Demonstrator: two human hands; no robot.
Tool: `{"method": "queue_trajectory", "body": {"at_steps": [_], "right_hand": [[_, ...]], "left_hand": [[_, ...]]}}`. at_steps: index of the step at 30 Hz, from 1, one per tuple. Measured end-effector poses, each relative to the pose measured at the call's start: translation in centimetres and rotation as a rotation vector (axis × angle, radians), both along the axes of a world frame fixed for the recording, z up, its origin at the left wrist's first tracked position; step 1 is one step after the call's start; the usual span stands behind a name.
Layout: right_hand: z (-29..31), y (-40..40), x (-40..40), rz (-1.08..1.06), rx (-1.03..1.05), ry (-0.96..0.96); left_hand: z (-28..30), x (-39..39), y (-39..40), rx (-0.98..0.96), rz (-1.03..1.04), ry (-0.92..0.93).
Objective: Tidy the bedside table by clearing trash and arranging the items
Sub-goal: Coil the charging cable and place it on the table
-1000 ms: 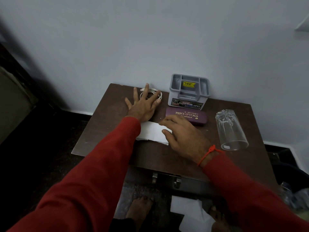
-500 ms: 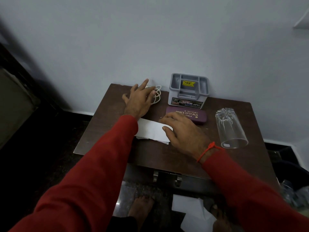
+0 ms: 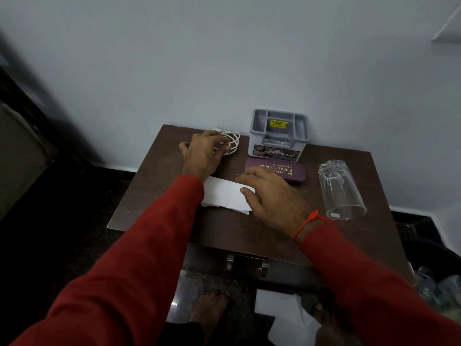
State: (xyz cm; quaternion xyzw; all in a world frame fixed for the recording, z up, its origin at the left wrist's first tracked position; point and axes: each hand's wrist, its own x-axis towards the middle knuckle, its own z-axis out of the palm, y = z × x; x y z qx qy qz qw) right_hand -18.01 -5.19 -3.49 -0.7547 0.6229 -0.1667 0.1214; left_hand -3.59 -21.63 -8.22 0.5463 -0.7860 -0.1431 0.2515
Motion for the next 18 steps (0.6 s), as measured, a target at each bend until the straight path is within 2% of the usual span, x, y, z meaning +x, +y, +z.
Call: {"method": "queue_trajectory", "body": {"at_steps": [4,7,10,13,18], "right_hand": [[0.0,0.0,0.1,0.004,0.002,0.010],[0.1,0.0,0.1,0.009,0.003,0.021],[0.0,0.0,0.2,0.006,0.006,0.022],[-0.1,0.0,0.2,0.004,0.009,0.026],[-0.1,0.0,0.3,0.005,-0.010,0.018]], "left_hand": [[-0.6,-0.3,-0.4,0.018,-0.031,0.010],[-1.7,-0.4,-1.3,0.110,-0.198,-0.078],[-2.3,-0.4,-1.5,0.211,-0.279,-0.007],[-2.7,-0.2,-1.4,0.202,-0.303,0.089],[-3.4,-0.5,-1.1,0.151,-0.302,0.068]]}}
